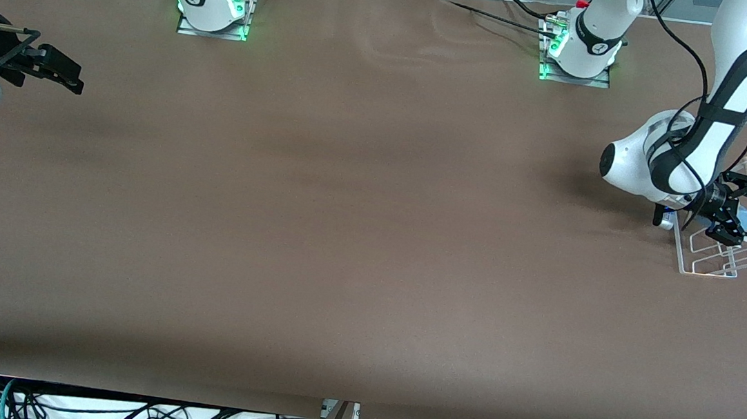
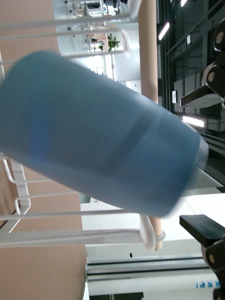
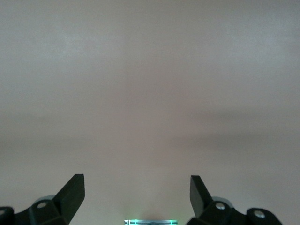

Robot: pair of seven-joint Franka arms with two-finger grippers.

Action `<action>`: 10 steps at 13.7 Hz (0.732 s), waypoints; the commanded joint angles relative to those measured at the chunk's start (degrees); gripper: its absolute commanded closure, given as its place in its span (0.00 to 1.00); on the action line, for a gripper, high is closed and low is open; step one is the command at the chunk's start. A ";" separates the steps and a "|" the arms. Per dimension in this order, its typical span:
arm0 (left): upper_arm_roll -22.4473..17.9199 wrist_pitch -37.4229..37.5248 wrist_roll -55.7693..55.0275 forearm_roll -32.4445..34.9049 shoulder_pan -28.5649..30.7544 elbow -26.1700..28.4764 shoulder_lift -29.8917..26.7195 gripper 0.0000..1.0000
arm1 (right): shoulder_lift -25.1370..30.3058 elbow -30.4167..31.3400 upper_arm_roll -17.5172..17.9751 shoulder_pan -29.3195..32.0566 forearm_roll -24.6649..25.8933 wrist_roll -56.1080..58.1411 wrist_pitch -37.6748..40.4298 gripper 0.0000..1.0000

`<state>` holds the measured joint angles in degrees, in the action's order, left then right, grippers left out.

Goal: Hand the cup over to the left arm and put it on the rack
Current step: 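Open the left gripper and lift away from the hung cup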

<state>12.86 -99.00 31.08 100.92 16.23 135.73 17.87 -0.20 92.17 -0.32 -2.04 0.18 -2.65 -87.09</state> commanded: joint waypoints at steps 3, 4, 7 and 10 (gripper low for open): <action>2.69 0.12 0.29 -10.26 0.65 -1.95 -4.15 0.00 | -0.15 -0.94 0.32 0.37 -0.88 0.45 0.52 0.01; 4.08 0.38 0.29 -15.27 0.65 -3.53 -5.64 0.00 | -0.15 -0.94 0.32 0.37 -0.88 0.45 0.52 0.01; 6.29 5.81 0.29 -31.78 0.65 -13.61 -6.62 0.00 | -0.15 -0.85 0.32 0.46 -0.97 0.10 0.43 0.01; 7.17 9.26 0.12 -43.85 0.56 -23.38 -6.79 0.00 | -0.15 -1.29 0.58 -0.06 -1.06 -0.17 0.43 0.01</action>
<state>19.12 -91.82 30.69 63.34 16.22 118.62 10.46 -0.21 92.14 -0.28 -2.07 0.07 -2.65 -87.10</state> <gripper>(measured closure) 0.000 0.004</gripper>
